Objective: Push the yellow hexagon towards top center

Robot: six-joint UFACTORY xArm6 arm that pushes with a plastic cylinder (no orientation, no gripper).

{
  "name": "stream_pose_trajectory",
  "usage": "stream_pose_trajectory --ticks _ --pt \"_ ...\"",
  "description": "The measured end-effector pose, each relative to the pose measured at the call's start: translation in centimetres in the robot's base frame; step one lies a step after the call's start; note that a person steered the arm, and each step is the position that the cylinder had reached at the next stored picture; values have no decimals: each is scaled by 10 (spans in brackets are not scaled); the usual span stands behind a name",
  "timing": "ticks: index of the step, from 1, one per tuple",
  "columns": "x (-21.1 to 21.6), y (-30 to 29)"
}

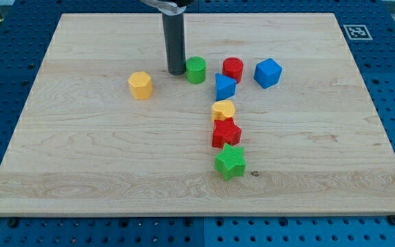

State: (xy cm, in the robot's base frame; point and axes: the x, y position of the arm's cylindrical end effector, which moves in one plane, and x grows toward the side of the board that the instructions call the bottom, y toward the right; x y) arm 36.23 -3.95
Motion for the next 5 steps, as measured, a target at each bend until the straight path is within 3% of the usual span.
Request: stream_pose_trajectory --ticks 4,5 --pt "-1 4" --pt "-1 -24"
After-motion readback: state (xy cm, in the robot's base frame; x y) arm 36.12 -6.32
